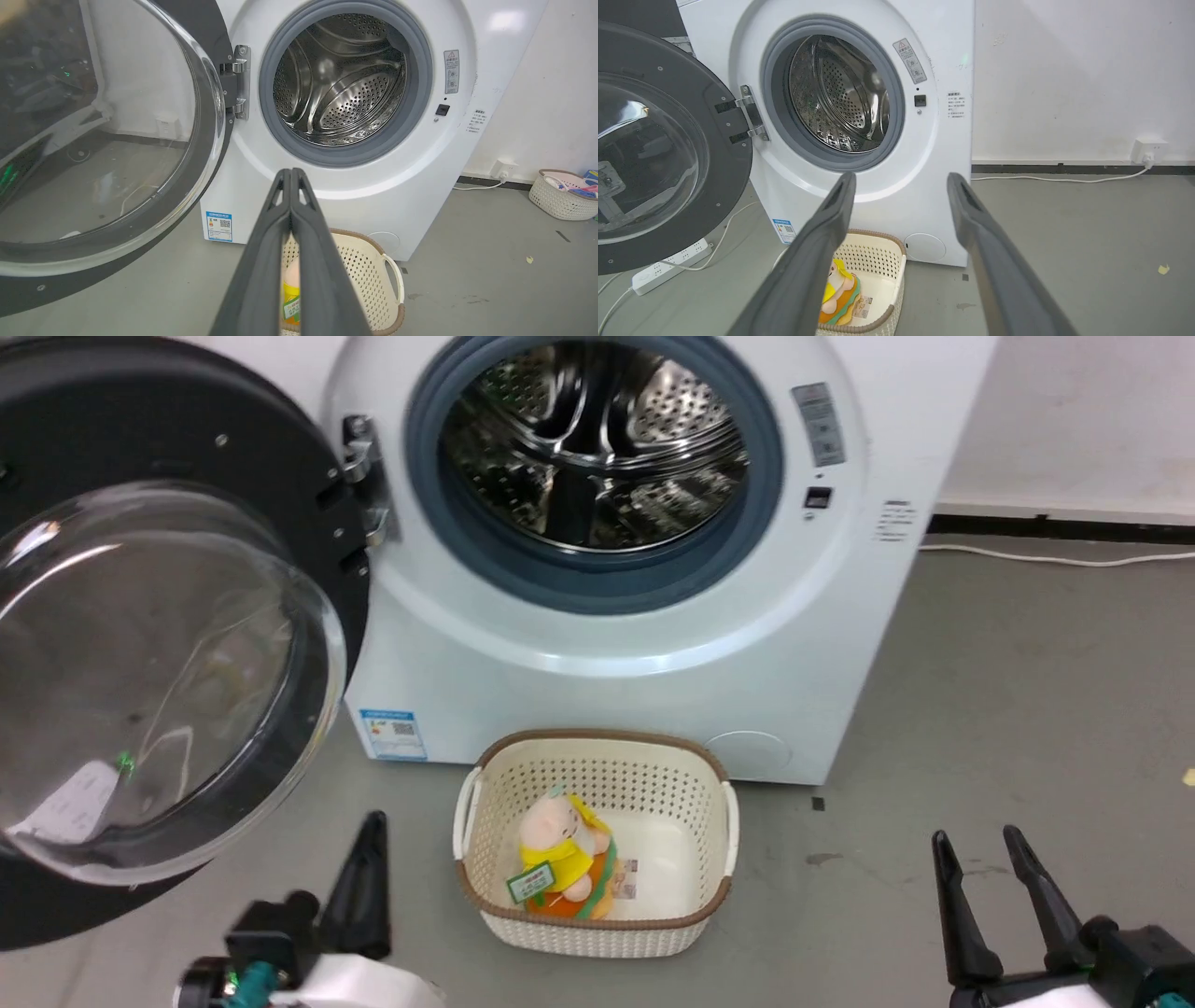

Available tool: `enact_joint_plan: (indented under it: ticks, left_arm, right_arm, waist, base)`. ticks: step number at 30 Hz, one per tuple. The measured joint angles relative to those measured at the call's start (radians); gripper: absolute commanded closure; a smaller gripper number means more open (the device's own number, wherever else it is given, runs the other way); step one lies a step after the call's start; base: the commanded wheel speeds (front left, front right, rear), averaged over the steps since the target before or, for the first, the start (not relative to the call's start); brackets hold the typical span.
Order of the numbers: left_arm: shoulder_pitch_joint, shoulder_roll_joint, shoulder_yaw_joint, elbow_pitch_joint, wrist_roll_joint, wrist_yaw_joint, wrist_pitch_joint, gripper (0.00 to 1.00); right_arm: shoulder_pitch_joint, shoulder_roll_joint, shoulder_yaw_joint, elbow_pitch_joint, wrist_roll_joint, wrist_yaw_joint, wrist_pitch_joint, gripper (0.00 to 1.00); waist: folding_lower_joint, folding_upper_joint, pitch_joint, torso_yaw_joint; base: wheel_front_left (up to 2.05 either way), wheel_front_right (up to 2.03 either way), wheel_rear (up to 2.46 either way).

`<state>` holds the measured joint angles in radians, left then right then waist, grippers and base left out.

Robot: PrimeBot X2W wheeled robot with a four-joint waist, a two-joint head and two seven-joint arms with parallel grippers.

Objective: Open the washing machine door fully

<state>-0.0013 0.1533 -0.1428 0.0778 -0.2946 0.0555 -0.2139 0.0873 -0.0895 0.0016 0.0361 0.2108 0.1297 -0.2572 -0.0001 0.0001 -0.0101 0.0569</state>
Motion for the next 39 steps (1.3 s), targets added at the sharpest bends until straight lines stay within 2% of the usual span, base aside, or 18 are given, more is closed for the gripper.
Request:
enact_joint_plan:
  ticks: [3,4,5,12,26,34,39]
  left_arm:
    - [0.022,-0.011,-0.023,0.002,0.039,0.017,-0.017,1.00]
    - [0.026,-0.011,-0.032,0.003,0.056,0.025,-0.021,0.33]
    - [0.030,-0.013,-0.038,0.005,0.069,0.034,-0.025,0.00]
    - [0.044,-0.032,-0.067,0.035,0.101,0.056,-0.035,0.00]
    - [0.044,-0.043,-0.080,0.069,0.098,0.041,-0.042,0.00]
    - [0.043,-0.043,-0.078,0.071,0.098,0.041,-0.042,0.00]
    - [0.042,-0.045,-0.078,0.070,0.098,0.038,-0.042,0.00]
  right_arm:
    - [0.014,0.002,0.004,-0.002,0.000,0.000,0.000,0.00]
    - [0.017,0.003,0.007,-0.002,0.000,0.000,0.000,0.00]
    - [0.020,0.003,0.011,-0.002,-0.001,0.000,0.000,0.00]
    - [0.026,0.012,0.021,0.004,-0.001,0.000,0.000,0.00]
    - [0.026,0.022,0.021,0.029,-0.001,0.000,0.000,0.00]
    - [0.027,0.020,0.009,0.051,-0.103,0.000,0.000,0.00]
    - [0.027,0.021,0.003,0.048,-0.123,0.000,0.000,0.00]
  waist:
    - [-0.0001,0.0000,-0.011,-0.020]
    - [-0.0001,0.0000,-0.013,-0.025]
    - [0.0000,0.0000,-0.014,-0.028]
    - [0.0001,-0.0001,-0.016,-0.031]
    - [0.0001,0.0000,-0.009,-0.018]
    - [0.0001,0.0000,-0.003,-0.021]
    - [0.0001,0.0000,-0.004,-0.019]
  base:
    - [0.00,0.00,0.00]
    - [0.00,0.00,0.00]
    - [0.00,0.00,0.00]
    - [0.00,0.00,0.00]
    - [0.00,0.00,0.00]
    - [0.00,0.00,0.00]
    - [0.00,0.00,0.00]
